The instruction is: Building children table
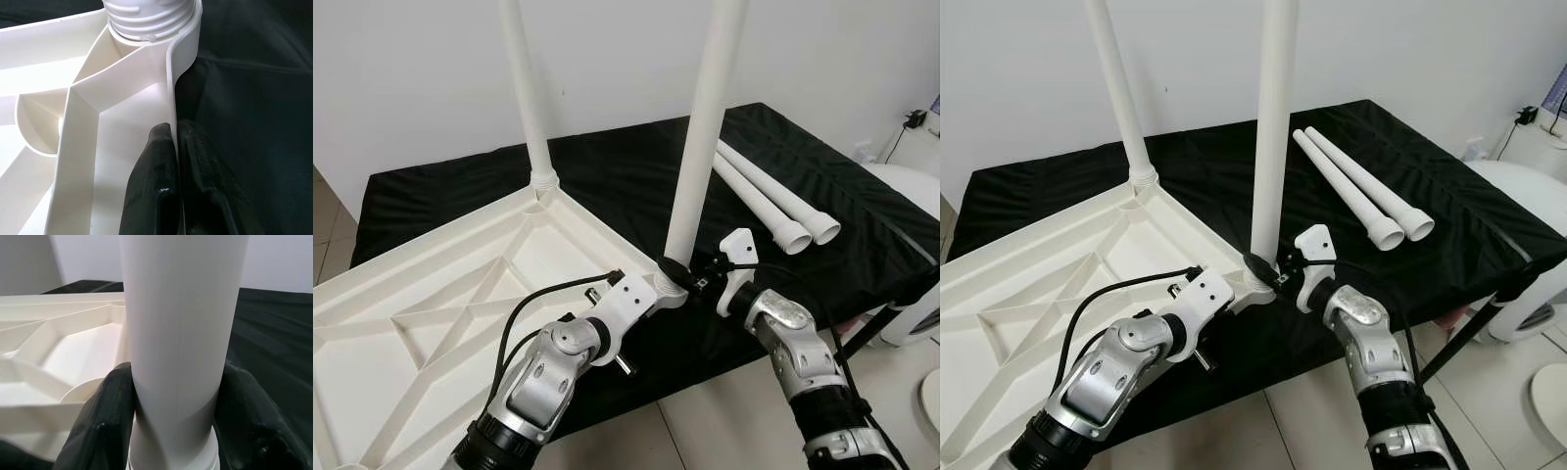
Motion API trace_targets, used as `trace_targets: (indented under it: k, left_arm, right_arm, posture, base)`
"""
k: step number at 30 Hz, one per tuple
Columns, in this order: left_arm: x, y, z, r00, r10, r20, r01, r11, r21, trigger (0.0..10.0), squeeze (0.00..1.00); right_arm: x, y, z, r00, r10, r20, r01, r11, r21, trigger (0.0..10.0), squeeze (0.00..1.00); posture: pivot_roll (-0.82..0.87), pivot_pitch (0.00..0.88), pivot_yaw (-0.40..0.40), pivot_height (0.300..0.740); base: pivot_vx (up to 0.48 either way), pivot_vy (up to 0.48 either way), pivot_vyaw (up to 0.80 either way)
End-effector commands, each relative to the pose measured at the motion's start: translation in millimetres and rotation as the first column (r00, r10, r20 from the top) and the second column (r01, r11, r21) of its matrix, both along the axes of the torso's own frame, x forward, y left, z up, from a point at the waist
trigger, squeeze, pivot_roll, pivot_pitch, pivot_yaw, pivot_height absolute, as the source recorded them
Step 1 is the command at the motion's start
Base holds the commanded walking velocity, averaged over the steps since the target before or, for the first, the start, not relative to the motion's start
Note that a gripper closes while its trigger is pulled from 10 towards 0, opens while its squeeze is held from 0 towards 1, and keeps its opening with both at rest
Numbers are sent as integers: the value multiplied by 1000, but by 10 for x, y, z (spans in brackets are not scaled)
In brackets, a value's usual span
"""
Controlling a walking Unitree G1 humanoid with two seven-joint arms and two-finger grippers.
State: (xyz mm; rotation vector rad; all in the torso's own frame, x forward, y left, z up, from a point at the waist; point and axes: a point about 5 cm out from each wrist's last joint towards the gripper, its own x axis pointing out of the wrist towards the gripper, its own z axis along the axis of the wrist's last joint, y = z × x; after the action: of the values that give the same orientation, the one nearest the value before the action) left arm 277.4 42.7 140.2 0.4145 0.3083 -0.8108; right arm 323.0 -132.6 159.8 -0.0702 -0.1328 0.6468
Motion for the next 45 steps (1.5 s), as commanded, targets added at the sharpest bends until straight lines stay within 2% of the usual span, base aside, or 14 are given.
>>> trace_targets:
  k: [1, 6, 12, 14, 17, 26, 27, 28, 29, 34, 36, 41, 42, 45]
  left_arm:
    - [-19, -19, -16, 1000, 9, 4, -9, 1000, 10, 10000, 0]
    - [-16, -19, -15, 1000, 13, 4, -13, 1000, 10, 10000, 0]
    - [-27, -26, -20, 1000, 10, 4, -10, 1000, 10, 10000, 0]
    - [-29, -27, -20, 1000, 9, 4, -9, 1000, 9, 10000, 0]
    - [-31, -26, -20, 1000, 9, 4, -9, 1000, 9, 10000, 0]
    - [-34, -35, -27, 1000, 8, 4, -8, 1000, 10, 10000, 0]
    - [-34, -34, -26, 1000, 7, 5, -7, 1000, 10, 10000, 0]
    - [-34, -34, -26, 1000, 7, 5, -7, 1000, 10, 10000, 0]
    - [-32, -34, -25, 1000, 7, 6, -7, 1000, 10, 10000, 0]
    - [-25, -34, -20, 1000, 8, 8, -8, 1000, 9, 10000, 0]
    - [-19, -41, -11, 1000, 9, 8, -9, 1000, 5, 10000, 0]
    - [-16, -43, -8, 1000, 8, 8, -8, 1000, 4, 10000, 0]
    - [-12, -42, -6, 1000, 9, 9, -9, 1000, 4, 10000, 0]
    - [-7, -41, -3, 1000, 10, 10, -10, 1000, 4, 10000, 0]
  right_arm:
    - [2, 54, 132, 998, -43, 47, 41, 998, 37, 10000, 0]
    - [-62, 217, 137, 994, -103, 43, 100, 993, 64, 10000, 0]
    - [-121, 382, 132, 958, -287, 9, 284, 953, 105, 10000, 0]
    - [-156, 420, 148, 929, -369, 30, 364, 926, 99, 10000, 0]
    - [-188, 461, 151, 909, -417, 28, 412, 906, 99, 10000, 0]
    - [-234, 492, 144, 891, -453, 6, 450, 887, 103, 10000, 20]
    - [-237, 487, 148, 891, -454, 7, 451, 887, 102, 10000, 224]
    - [-237, 487, 148, 891, -454, 7, 451, 887, 102, 10000, 224]
    - [-246, 483, 150, 902, -433, 0, 430, 896, 113, 10000, 1000]
    - [-273, 473, 164, 926, -378, -8, 375, 916, 142, 10000, 1000]
    - [-277, 360, 188, 960, -281, 7, 276, 949, 153, 10000, 1000]
    - [-261, 319, 168, 975, -220, -1, 219, 967, 132, 10000, 1000]
    - [-257, 304, 154, 985, -170, -11, 170, 978, 123, 10000, 0]
    - [-245, 273, 141, 992, -128, -14, 129, 986, 109, 10000, 0]
  posture:
    - [-116, 70, 53, 740]
    - [-111, 65, 49, 740]
    - [-109, 61, 48, 740]
    - [-109, 61, 48, 740]
    - [-108, 60, 48, 740]
    - [-109, 53, 45, 740]
    - [-110, 51, 45, 740]
    - [-110, 51, 45, 740]
    - [-109, 51, 45, 740]
    - [-111, 53, 44, 740]
    - [-114, 57, 46, 740]
    - [-114, 58, 47, 740]
    - [-114, 59, 48, 740]
    - [-115, 60, 50, 740]
  base:
    - [0, 0, 0]
    - [0, 0, 0]
    - [0, 0, 0]
    - [0, 0, 0]
    - [0, 0, 0]
    - [0, 0, 0]
    - [0, 0, 0]
    - [0, 0, 0]
    - [0, 0, 0]
    - [0, 0, 0]
    - [0, 0, 0]
    - [0, 0, 0]
    - [0, 0, 0]
    - [0, 0, 0]
